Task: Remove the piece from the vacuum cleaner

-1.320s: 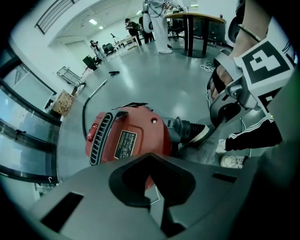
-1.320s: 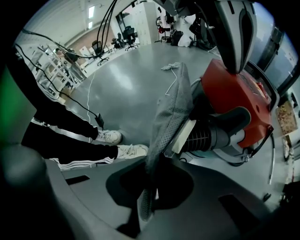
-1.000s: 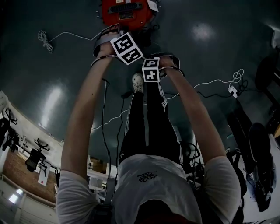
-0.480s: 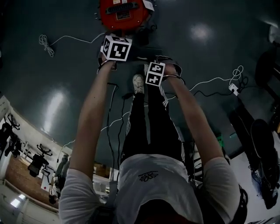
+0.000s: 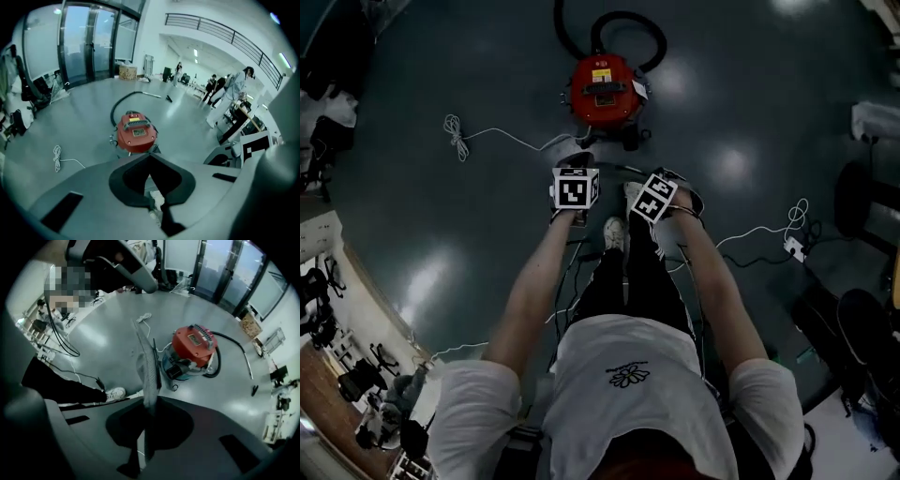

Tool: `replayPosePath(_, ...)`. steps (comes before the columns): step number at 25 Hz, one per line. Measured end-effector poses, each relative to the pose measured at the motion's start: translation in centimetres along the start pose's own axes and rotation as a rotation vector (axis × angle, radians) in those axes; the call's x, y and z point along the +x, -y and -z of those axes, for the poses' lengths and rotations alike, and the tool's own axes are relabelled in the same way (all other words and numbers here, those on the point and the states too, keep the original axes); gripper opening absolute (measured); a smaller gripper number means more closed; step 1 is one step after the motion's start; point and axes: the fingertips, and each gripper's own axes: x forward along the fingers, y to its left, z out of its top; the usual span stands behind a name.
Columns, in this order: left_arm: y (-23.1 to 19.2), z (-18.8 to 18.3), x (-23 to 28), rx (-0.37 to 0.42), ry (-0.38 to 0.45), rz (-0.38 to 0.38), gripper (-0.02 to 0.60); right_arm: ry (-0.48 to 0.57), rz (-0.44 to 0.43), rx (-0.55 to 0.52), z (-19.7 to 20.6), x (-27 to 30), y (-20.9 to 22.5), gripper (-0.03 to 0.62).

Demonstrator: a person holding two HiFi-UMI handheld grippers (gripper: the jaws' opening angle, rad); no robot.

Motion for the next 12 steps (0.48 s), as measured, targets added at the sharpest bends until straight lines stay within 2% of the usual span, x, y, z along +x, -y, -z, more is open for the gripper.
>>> replayPosePath(4,1.0,-6.0,-8.1,-0.057,0.234,-0.006,0.0,0.143,0.151,0.197,-2.2,-9.5,1.6,0.023)
replayPosePath(7,2.2,-9.6,-14.6,-0.041,0.406,0.001,0.0,0.269,0.29,0.237,-4.0,-16.2,1.7,0.023)
replayPosePath(9,3.2,-11.9,-18.9,-0.043,0.542,0.006,0.0,0.383,0.378,0.283,-5.1,-20.8,2.5,0.023)
replayPosePath(12,5.3,-14.8,-25.1,-0.076,0.747,0.025,0.0,0.59,0.461,0.429,-6.1,-28.3,4.2,0.023)
